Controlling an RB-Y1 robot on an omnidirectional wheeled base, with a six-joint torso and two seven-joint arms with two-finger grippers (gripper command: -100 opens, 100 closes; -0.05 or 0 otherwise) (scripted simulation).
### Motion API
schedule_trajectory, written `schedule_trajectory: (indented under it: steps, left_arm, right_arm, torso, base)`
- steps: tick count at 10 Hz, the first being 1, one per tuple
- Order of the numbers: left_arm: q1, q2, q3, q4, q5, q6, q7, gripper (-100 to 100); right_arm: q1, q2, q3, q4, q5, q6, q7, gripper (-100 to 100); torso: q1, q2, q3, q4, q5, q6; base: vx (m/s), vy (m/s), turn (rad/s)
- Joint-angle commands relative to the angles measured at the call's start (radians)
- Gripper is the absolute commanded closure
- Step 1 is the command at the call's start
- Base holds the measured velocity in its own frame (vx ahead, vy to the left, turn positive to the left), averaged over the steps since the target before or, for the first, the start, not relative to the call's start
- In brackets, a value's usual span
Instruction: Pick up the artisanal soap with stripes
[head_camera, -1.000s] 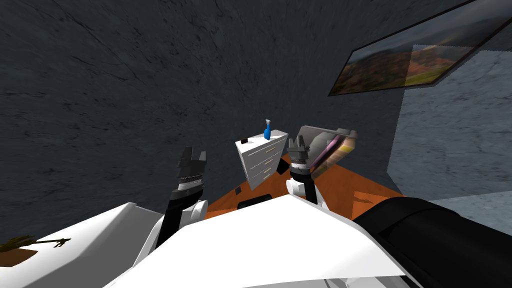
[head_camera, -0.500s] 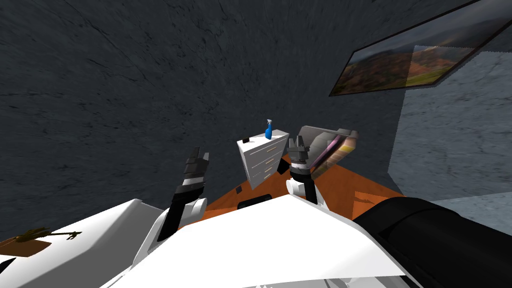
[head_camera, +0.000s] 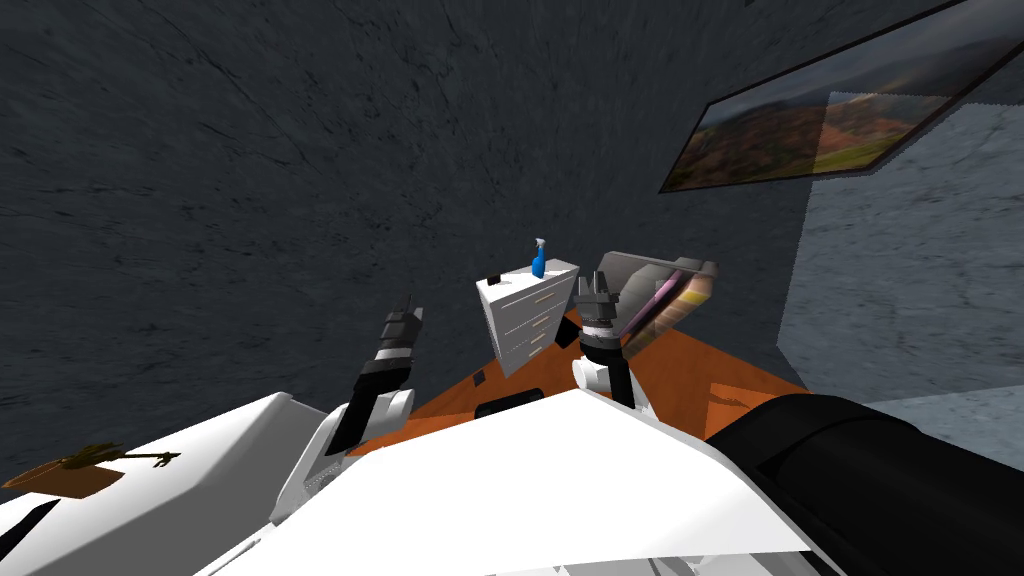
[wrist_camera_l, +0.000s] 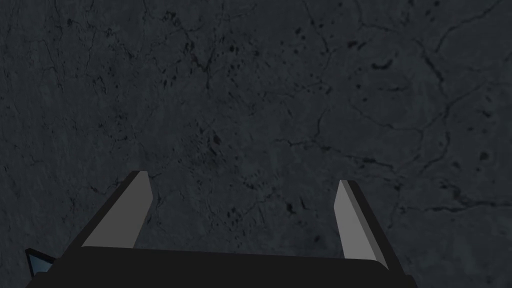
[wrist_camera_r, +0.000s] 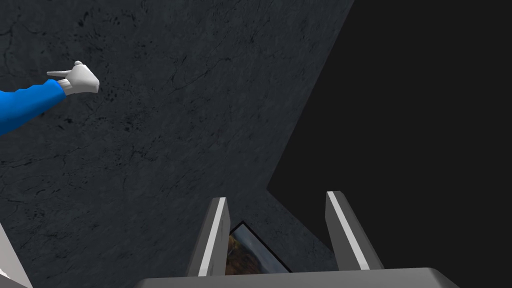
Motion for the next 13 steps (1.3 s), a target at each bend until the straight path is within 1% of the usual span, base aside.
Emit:
schedule_trajectory:
  steps: [1, 2, 3, 5, 6, 8, 9, 11, 12, 13]
  left_arm:
    - [-0.032, 0.029, 0.009, 0.028, 0.002, 0.05, 0.0, -100]
    - [-0.032, 0.029, 0.009, 0.028, 0.002, 0.08, 0.0, -100]
    - [-0.069, 0.055, 0.018, 0.061, 0.002, 0.107, -0.003, -100]
    - [-0.069, 0.055, 0.018, 0.061, 0.002, 0.155, -0.003, -100]
    - [-0.109, 0.083, 0.027, 0.099, 0.004, 0.182, -0.007, -100]
    - [-0.109, 0.083, 0.027, 0.099, 0.004, 0.235, -0.007, -100]
    - [-0.153, 0.11, 0.038, 0.139, 0.006, 0.261, -0.01, -100]
    - [-0.153, 0.11, 0.038, 0.139, 0.006, 0.315, -0.01, -100]
    - [-0.199, 0.138, 0.049, 0.184, 0.009, 0.346, -0.014, -100]
    - [-0.199, 0.138, 0.049, 0.184, 0.009, 0.377, -0.014, -100]
  right_arm:
    - [0.0, 0.0, 0.0, 0.0, 0.0, 0.0, 0.0, 0]
    - [0.0, 0.0, 0.0, 0.0, 0.0, 0.0, 0.0, 0]
    - [0.0, 0.0, 0.0, 0.0, 0.0, 0.0, 0.0, 0]
    - [0.0, 0.0, 0.0, 0.0, 0.0, 0.0, 0.0, 0]
    - [0.0, 0.0, 0.0, 0.0, 0.0, 0.0, 0.0, 0]
    - [0.0, 0.0, 0.0, 0.0, 0.0, 0.0, 0.0, 0]
    - [0.0, 0.0, 0.0, 0.0, 0.0, 0.0, 0.0, 0]
    - [0.0, 0.0, 0.0, 0.0, 0.0, 0.0, 0.0, 0]
    - [0.0, 0.0, 0.0, 0.0, 0.0, 0.0, 0.0, 0]
    - [0.0, 0.0, 0.0, 0.0, 0.0, 0.0, 0.0, 0]
  torso:
    - [0.0, 0.0, 0.0, 0.0, 0.0, 0.0]
    - [0.0, 0.0, 0.0, 0.0, 0.0, 0.0]
    - [0.0, 0.0, 0.0, 0.0, 0.0, 0.0]
    - [0.0, 0.0, 0.0, 0.0, 0.0, 0.0]
    - [0.0, 0.0, 0.0, 0.0, 0.0, 0.0]
    - [0.0, 0.0, 0.0, 0.0, 0.0, 0.0]
    - [-0.001, 0.0, 0.0, 0.0, 0.0, 0.0]
    - [-0.001, 0.0, 0.0, 0.0, 0.0, 0.0]
    - [-0.001, 0.0, 0.0, 0.0, 0.0, 0.0]
    - [-0.001, -0.001, 0.0, 0.0, 0.0, 0.0]
  base:
    - [-0.016, 0.017, 0.02]
    - [-0.016, 0.016, 0.006]
    - [-0.017, 0.015, 0.018]
    - [-0.011, 0.009, 0.001]
    - [-0.013, 0.006, 0.018]
    - [-0.007, 0.003, 0.002]
    - [-0.01, 0.002, 0.017]
    - [-0.008, 0.001, 0.002]
    - [-0.009, -0.002, 0.013]
    - [-0.009, -0.002, 0.004]
